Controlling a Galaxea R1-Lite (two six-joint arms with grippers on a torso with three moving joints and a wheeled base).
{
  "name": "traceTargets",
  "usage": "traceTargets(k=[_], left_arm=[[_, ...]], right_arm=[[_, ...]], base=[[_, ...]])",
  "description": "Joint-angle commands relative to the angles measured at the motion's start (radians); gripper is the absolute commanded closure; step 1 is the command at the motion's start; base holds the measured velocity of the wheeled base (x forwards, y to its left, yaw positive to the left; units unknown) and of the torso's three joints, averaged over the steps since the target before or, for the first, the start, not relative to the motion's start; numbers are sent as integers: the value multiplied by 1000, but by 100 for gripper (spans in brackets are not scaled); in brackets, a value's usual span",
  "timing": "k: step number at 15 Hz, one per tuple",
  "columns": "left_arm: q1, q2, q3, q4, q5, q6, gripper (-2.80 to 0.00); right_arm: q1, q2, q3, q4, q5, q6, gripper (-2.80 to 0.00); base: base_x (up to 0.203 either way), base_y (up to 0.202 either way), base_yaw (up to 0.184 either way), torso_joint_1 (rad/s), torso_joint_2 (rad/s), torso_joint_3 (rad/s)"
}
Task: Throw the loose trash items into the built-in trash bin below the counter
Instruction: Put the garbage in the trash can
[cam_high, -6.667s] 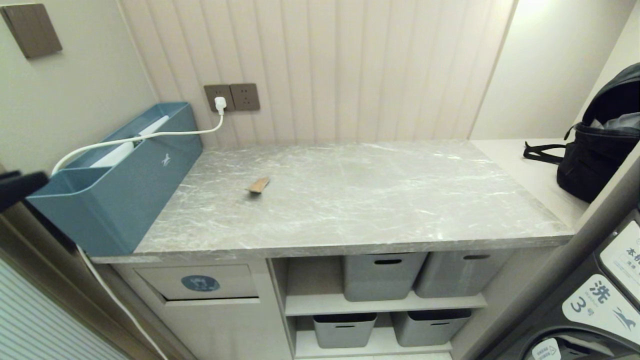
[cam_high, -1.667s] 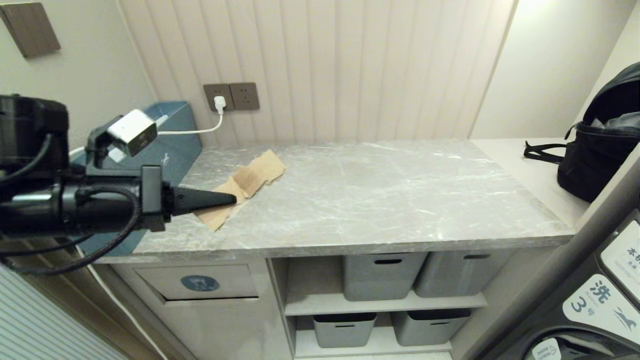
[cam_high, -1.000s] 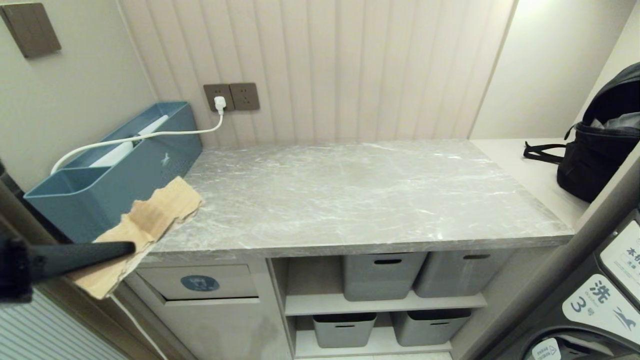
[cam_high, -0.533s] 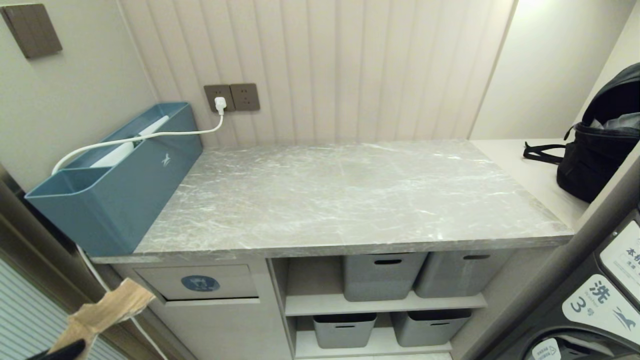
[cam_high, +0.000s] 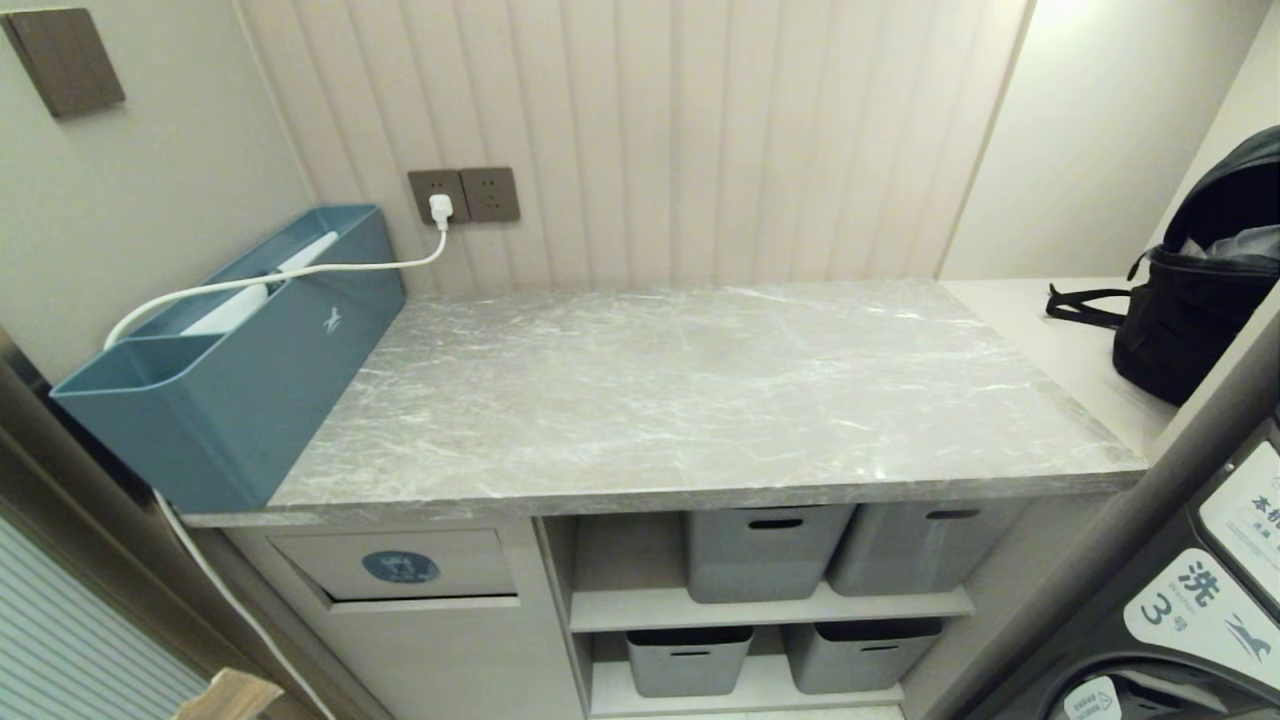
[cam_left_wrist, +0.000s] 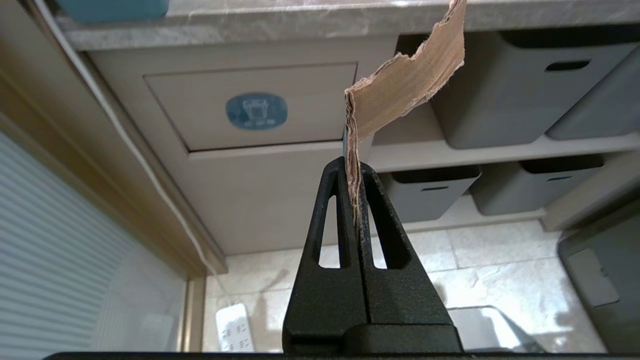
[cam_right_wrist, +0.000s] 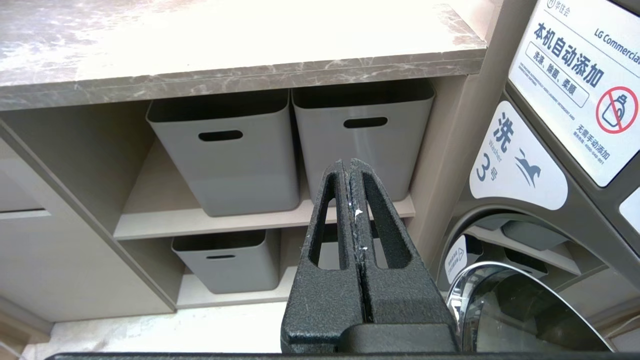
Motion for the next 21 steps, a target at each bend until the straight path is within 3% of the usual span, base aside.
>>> traceTargets(k=[1, 5, 6, 17, 21], left_arm=[[-34, -71, 8, 36, 24, 0, 0], [-19, -294, -4, 136, 57, -14, 0], [-18, -293, -6, 143, 63, -41, 0], [-18, -294, -6, 143, 61, -43, 0], [-18, -294, -6, 143, 64, -44, 0]], right_arm=[[0, 0, 0, -1, -1, -1, 0], [0, 0, 0, 0, -1, 1, 0], [0, 0, 1, -1, -1, 1, 0], [0, 0, 0, -1, 0, 2, 0], [0, 0, 0, -1, -1, 2, 0]], base=[[0, 0, 0, 0, 0, 0], [0, 0, 0, 0, 0, 0], [0, 0, 0, 0, 0, 0], [0, 0, 0, 0, 0, 0], [0, 0, 0, -135, 304, 165]])
